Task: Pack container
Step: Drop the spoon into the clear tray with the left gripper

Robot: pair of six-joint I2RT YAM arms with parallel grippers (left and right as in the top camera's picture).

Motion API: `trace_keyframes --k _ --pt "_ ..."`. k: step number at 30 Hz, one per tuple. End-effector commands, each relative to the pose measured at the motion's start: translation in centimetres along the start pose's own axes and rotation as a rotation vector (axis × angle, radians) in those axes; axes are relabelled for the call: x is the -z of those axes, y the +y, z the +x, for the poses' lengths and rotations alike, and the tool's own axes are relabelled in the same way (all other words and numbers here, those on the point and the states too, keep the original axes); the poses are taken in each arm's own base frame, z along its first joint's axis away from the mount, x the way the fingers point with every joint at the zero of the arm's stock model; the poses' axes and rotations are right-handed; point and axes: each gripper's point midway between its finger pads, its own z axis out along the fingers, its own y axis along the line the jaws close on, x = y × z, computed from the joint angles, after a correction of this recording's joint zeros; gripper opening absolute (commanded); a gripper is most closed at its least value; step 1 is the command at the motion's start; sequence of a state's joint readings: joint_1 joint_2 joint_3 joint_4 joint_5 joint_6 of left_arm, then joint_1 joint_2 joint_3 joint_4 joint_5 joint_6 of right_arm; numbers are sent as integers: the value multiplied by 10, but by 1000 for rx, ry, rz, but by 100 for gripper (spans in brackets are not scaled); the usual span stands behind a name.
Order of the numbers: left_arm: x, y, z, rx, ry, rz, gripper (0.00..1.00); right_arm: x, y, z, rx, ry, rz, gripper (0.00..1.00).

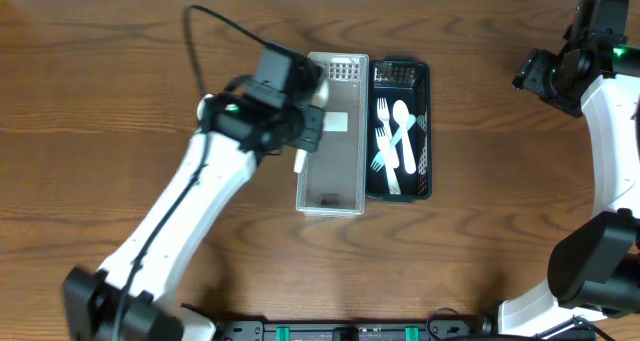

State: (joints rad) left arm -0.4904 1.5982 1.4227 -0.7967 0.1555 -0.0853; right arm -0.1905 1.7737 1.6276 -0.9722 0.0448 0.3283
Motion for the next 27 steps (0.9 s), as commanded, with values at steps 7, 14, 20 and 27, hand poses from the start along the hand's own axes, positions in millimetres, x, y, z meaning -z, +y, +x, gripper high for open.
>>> trace_keyframes --k 7,14,20,27 --pt "-60 -4 26 71 161 -2 50 -4 -5 3 4 17 9 77" --pt "-23 47 18 112 128 -76 66 -4 -5 4 4 19 9 77" --pt "-24 132 43 22 239 -263 67 -4 -5 4 4 19 9 77" --pt "-68 162 61 -182 359 -228 67 -4 -5 4 4 18 9 77"
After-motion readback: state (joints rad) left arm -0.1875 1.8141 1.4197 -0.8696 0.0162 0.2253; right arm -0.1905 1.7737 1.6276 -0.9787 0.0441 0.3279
